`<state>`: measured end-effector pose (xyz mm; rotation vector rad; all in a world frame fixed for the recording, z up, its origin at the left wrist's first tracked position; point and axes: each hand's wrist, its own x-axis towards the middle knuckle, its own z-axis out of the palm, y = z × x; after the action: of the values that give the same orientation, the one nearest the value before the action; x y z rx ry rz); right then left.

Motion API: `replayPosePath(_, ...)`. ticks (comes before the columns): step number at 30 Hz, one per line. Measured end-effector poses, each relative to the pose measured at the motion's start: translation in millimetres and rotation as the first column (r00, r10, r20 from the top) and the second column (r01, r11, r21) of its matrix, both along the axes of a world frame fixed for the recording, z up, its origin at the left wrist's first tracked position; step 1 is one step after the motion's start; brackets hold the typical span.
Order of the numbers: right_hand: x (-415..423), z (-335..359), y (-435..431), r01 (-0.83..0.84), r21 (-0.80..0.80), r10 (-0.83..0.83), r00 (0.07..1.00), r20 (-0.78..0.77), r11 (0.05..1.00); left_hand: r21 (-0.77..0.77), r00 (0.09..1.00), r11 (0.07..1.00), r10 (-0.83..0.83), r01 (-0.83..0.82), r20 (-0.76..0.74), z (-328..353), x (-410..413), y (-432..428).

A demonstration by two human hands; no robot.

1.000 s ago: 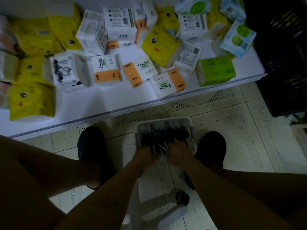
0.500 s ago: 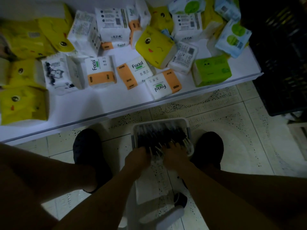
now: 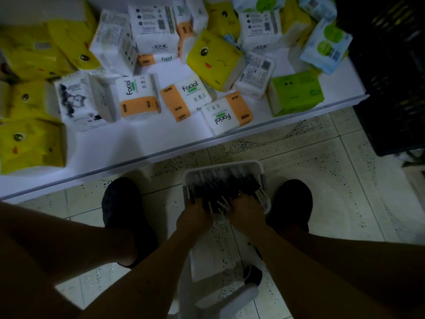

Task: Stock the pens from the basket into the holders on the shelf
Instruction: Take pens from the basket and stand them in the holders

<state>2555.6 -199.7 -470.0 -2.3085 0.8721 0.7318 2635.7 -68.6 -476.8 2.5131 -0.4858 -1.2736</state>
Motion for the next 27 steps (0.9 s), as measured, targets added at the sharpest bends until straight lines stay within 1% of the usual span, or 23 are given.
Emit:
replayPosePath(3,-0.5,3.1,0.7,0.050,0.010,-0.050,0.999,0.021,0.999,-0.012,0.995,0.999,0.028,-0.030,-0.099,-2.2,2.7,-6.3)
replayPosePath(6,-1.5,5.7,-0.1,0.078,0.019,-0.078,0.996,0.039,0.997,-0.062,0.974,0.988,0.124,-0.138,-0.188,-2.1,10.8,-7.1)
replayPosePath(8,-2.0,7.4,-1.6,0.084,0.030,-0.086,0.995,0.046,0.996,-0.055,0.969,0.983,0.160,-0.173,-0.190,-2.4,14.0,-6.4)
replayPosePath(11,-3.1,8.2,-5.1,0.107,0.068,-0.110,0.993,0.042,0.992,-0.017,0.975,0.980,0.195,-0.198,-0.105,-1.5,14.5,-5.2)
replayPosePath(13,-2.9,9.2,-7.0,0.151,0.093,-0.157,0.986,0.060,0.984,-0.020,0.958,0.960,0.278,-0.280,-0.070,-0.1,15.2,-3.8)
replayPosePath(15,-1.9,12.9,-7.6,0.211,0.111,-0.220,0.973,0.076,0.971,-0.037,0.934,0.935,0.349,-0.352,-0.078,5.0,14.8,-3.5)
replayPosePath(19,1.0,23.4,-9.9,0.289,0.139,-0.303,0.948,0.093,0.947,-0.103,0.854,0.855,0.485,-0.509,-0.189,25.0,12.3,-5.1)
replayPosePath(21,1.5,32.7,-9.9,0.308,0.162,-0.326,0.940,0.098,0.938,-0.133,0.829,0.836,0.483,-0.532,-0.281,39.5,11.3,-5.0)
replayPosePath(23,2.2,43.5,-8.6,0.295,0.177,-0.313,0.946,0.086,0.939,-0.197,0.841,0.838,0.436,-0.509,-0.320,52.1,10.1,-3.8)
replayPosePath(27,3.4,63.6,1.1,0.226,0.188,-0.239,0.970,0.046,0.956,-0.309,0.877,0.826,0.403,-0.471,-0.261,78.7,8.1,-0.3)
